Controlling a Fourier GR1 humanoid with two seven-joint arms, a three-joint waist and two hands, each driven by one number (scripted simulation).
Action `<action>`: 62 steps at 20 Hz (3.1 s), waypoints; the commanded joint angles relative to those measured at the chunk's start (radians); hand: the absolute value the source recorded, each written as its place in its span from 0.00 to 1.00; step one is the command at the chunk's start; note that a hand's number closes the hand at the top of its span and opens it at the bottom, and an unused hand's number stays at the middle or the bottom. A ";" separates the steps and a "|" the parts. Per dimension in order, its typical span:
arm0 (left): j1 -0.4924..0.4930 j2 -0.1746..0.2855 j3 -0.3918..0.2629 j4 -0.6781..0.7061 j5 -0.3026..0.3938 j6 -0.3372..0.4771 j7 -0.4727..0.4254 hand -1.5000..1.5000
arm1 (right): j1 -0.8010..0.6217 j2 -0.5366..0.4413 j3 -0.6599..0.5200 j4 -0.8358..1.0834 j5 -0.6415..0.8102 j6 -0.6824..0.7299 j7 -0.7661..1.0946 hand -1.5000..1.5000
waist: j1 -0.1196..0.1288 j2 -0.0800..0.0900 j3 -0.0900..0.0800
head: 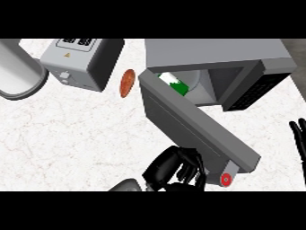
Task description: Pick up the milk, place it into the microwave and close the microwave
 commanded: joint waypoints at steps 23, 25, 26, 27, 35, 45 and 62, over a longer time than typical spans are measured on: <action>-0.427 -0.015 0.125 0.188 0.537 0.334 -0.142 1.00 | -0.042 -0.123 0.060 -0.229 -0.273 0.176 0.193 0.00 | -0.195 0.049 -0.006; -0.459 -0.015 0.149 0.213 0.574 0.322 -0.152 1.00 | -0.058 -0.130 0.053 -0.228 -0.288 0.173 0.203 0.00 | -0.195 0.055 -0.004; -0.469 -0.015 0.159 0.241 0.578 0.321 -0.169 1.00 | -0.048 -0.132 0.058 -0.237 -0.292 0.170 0.217 0.00 | -0.196 0.055 -0.004; -0.475 -0.015 0.166 0.244 0.601 0.310 -0.176 1.00 | -0.053 -0.131 0.057 -0.226 -0.307 0.179 0.210 0.00 | -0.204 0.061 -0.003; -0.525 -0.015 0.183 0.330 0.663 0.301 -0.256 1.00 | -0.091 -0.167 0.037 -0.264 -0.335 0.172 0.247 0.00 | -0.235 0.074 -0.002; -0.532 -0.015 0.184 0.358 0.731 0.291 -0.340 1.00 | -0.124 -0.204 0.003 -0.270 -0.403 0.178 0.272 0.00 | -0.245 0.077 0.001; -0.547 -0.015 0.161 0.398 0.813 0.293 -0.419 1.00 | -0.147 -0.256 -0.031 -0.289 -0.488 0.172 0.332 0.00 | -0.267 0.077 0.002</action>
